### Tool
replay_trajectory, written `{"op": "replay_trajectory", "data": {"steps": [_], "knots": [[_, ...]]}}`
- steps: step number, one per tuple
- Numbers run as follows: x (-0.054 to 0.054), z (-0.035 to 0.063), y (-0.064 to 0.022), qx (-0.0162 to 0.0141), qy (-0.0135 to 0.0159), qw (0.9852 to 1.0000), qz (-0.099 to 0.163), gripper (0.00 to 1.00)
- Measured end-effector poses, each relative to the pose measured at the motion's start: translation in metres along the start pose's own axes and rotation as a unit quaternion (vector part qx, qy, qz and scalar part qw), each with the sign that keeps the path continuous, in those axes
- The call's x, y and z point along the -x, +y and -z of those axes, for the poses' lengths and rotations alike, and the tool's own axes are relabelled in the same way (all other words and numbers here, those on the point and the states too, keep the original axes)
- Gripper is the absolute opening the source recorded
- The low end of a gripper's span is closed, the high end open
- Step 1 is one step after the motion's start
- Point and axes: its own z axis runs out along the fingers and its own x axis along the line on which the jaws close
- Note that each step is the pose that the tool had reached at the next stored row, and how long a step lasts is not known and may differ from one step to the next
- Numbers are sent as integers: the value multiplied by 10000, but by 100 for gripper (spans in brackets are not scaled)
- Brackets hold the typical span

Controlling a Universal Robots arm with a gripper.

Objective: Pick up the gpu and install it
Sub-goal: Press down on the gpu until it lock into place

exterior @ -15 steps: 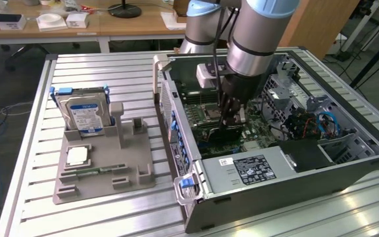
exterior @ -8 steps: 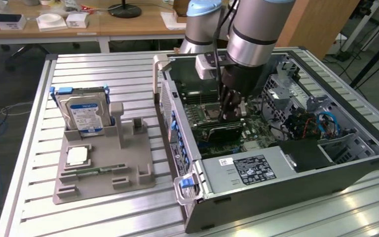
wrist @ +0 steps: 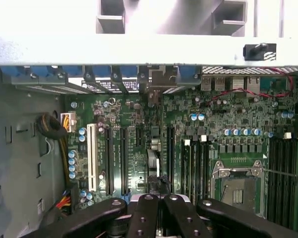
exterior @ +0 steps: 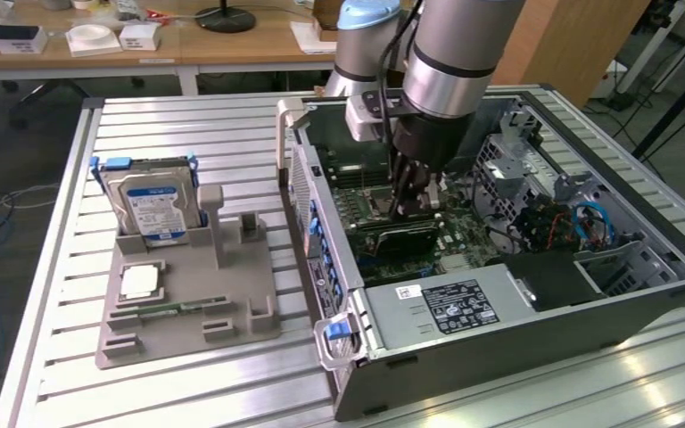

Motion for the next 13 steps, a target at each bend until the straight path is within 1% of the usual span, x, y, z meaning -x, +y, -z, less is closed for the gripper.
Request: {"op": "replay_trajectory", "data": {"steps": [2,3,5,7,8,11,12,13], "knots": [[-1,0,16,5,1,10000,-1,11],[-1,2,21,24,1,10000,-2,11],[-2,7,41,51,2,10000,-3,11],[-1,10,52,58,2,10000,-3,11],[-2,11,61,66,2,10000,-4,11],[-3,14,97,147,5,9999,-7,11],[-4,14,108,195,7,9998,-9,11],[-4,15,116,266,10,9996,-11,11]]}}
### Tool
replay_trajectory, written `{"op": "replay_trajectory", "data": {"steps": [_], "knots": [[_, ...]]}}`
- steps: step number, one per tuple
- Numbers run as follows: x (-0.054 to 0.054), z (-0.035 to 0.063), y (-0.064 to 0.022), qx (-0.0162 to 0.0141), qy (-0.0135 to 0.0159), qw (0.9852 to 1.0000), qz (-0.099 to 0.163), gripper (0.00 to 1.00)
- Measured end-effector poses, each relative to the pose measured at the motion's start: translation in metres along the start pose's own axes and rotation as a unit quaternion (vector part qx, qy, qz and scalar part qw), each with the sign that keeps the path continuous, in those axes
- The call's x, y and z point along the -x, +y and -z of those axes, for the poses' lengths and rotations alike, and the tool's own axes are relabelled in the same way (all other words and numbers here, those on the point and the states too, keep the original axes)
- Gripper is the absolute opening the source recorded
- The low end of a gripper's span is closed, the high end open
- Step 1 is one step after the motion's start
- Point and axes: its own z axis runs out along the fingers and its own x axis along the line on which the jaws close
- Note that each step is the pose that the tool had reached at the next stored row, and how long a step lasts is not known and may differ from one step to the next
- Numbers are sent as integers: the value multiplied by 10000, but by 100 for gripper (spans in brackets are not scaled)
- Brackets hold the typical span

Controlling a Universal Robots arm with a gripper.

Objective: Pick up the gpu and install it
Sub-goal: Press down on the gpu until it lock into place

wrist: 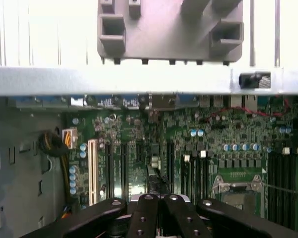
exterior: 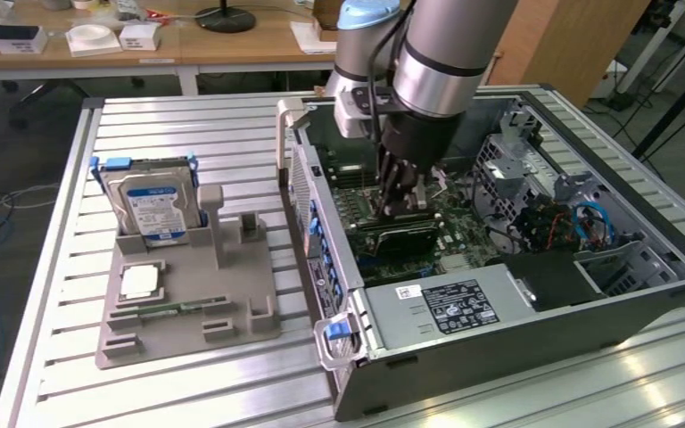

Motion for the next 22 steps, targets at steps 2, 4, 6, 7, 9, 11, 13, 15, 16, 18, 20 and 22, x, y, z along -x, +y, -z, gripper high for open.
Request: {"op": "replay_trajectory", "data": {"steps": [2,4,6,7,9,11,13,15,16,18,20,22], "knots": [[0,-2,23,133,4,9999,-8,11],[-2,-3,58,192,7,9998,-10,11],[-3,-6,97,231,9,9997,-12,11],[-3,-8,120,236,9,9997,-13,11],[1,-14,161,248,8,9997,-15,11],[5,-20,201,264,8,9997,-18,11],[9,-24,238,289,8,9996,-19,11],[20,-28,260,323,6,9995,-20,11],[29,-32,269,332,2,9994,-20,11],[47,-43,287,343,-7,9994,-20,11],[66,-55,309,346,-13,9994,-19,11],[75,-62,327,349,-16,9994,-20,11]]}}
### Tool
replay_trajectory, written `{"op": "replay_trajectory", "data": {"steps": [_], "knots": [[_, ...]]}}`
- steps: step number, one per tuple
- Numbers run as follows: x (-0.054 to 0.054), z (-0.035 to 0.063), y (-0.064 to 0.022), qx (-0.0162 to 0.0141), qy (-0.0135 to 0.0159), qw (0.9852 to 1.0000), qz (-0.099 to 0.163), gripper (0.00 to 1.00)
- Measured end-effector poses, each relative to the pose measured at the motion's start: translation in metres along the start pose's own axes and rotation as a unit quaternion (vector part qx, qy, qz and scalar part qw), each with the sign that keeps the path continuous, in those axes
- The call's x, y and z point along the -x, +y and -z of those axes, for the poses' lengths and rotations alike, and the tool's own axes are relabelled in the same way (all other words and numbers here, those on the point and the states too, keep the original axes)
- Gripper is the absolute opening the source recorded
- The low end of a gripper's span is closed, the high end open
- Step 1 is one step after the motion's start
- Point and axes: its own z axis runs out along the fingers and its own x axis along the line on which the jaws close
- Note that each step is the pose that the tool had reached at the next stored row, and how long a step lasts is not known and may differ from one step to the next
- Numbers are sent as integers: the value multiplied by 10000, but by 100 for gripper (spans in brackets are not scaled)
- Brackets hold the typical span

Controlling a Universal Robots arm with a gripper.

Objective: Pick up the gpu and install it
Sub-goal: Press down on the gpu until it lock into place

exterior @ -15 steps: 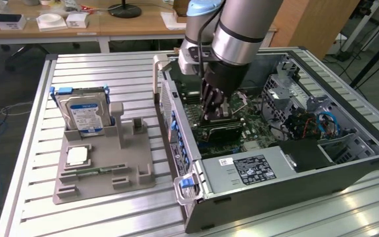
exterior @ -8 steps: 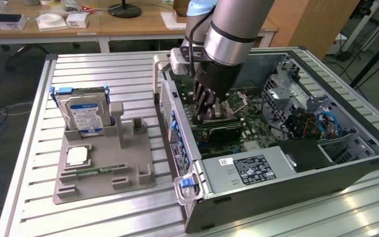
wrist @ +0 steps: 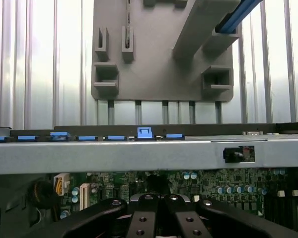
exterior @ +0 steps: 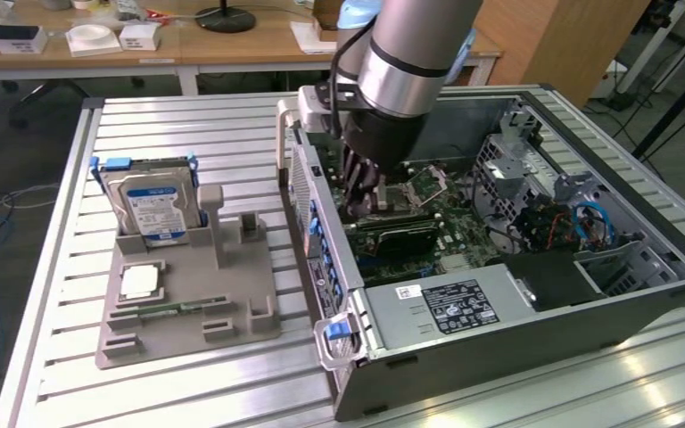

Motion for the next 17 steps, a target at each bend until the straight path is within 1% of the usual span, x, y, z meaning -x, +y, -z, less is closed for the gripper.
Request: {"op": "replay_trajectory", "data": {"steps": [8,10,13,15,17], "knots": [[-2,-7,48,3,0,10000,1,11],[-2,-7,49,5,2,10000,1,11],[-3,-8,51,3,23,10000,-3,11],[-3,-8,51,2,45,10000,-6,11],[-3,-9,58,1,49,10000,-6,11]]}}
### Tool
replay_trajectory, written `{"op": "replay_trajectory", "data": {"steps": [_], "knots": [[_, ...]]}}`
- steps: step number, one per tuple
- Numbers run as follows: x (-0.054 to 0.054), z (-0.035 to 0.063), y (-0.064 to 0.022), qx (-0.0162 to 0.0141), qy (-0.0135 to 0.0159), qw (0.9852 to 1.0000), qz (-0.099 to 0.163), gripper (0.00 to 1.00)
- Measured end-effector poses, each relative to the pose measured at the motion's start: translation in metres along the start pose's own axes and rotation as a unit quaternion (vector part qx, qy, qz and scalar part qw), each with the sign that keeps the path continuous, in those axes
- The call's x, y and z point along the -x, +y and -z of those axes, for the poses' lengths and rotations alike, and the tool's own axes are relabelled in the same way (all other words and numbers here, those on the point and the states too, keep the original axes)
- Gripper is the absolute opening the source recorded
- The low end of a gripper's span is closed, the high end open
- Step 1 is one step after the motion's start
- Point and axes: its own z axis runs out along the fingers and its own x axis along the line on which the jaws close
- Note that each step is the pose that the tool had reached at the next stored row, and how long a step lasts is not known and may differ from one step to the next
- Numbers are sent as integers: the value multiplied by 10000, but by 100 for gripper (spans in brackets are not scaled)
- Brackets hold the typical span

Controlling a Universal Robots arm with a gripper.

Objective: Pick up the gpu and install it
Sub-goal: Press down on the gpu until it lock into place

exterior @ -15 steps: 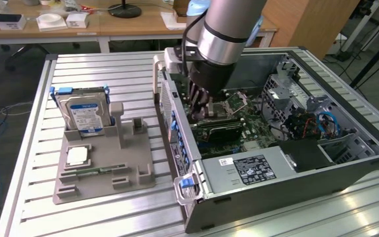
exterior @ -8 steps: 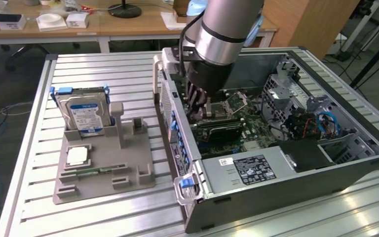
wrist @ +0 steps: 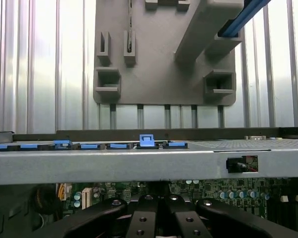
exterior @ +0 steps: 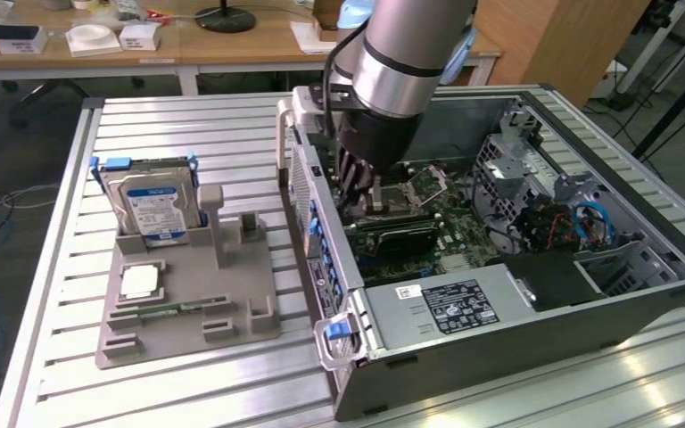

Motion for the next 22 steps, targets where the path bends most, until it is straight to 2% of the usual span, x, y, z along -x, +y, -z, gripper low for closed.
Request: {"op": "replay_trajectory", "data": {"steps": [10,16,20,22], "knots": [[7,-9,32,1,0,10000,1,11],[14,-2,-8,2,0,10000,-1,11],[17,20,-21,1,-1,10000,0,11],[18,69,-16,7,0,10000,0,11]]}}
